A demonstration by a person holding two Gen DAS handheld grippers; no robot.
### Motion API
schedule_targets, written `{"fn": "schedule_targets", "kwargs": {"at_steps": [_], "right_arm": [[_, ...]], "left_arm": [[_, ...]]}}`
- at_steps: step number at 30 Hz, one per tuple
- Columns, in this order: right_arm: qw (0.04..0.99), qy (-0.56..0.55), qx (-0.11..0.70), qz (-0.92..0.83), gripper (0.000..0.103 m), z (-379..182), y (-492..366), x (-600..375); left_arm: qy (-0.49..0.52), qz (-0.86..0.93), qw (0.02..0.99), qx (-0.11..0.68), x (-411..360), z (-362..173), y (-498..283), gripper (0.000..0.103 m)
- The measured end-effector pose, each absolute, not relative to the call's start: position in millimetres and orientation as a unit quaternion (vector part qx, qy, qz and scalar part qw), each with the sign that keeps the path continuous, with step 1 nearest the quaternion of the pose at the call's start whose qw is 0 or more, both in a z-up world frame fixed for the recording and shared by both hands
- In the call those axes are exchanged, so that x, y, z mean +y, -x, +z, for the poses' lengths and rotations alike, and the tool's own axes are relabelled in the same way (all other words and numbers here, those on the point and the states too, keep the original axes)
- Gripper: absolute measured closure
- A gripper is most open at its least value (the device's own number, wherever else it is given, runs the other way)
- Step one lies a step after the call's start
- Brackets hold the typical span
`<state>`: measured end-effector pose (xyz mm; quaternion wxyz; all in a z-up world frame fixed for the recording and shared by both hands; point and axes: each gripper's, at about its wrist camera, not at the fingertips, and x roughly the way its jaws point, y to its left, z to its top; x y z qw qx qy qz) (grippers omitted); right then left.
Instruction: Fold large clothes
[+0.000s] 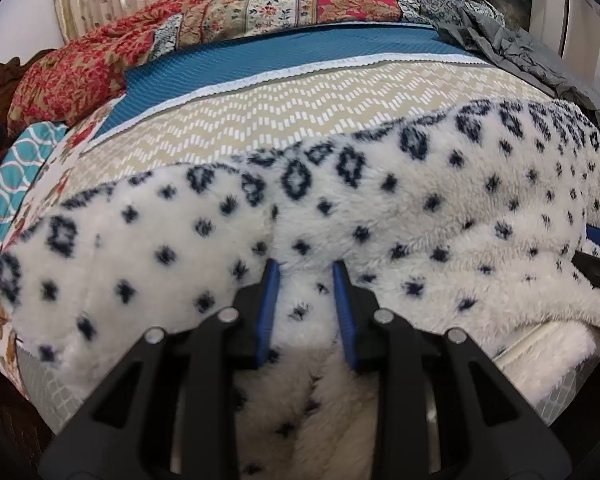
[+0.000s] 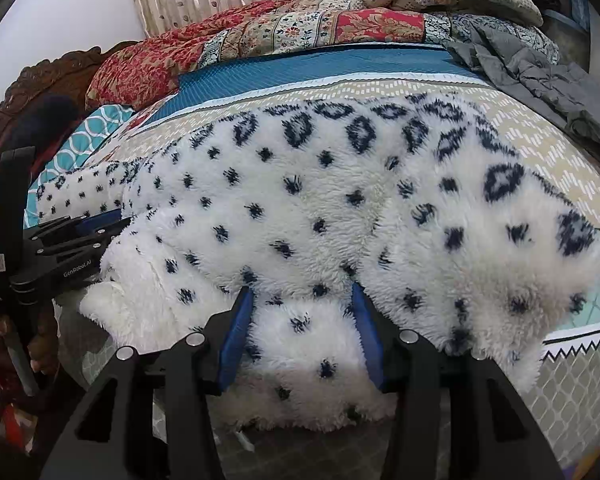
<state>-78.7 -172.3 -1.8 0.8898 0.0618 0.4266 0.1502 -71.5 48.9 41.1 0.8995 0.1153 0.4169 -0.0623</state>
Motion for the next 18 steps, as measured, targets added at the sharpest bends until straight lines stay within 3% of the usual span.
{"fn": "schedule_targets", "kwargs": {"at_steps": [18], "right_arm": [[0.887,-0.069,0.429,0.157,0.027,-1.3,75.5,-176.4]], "left_arm": [[-0.119,-0.058,0.905,0.405,46.5,39.8,76.7,0.075]]}}
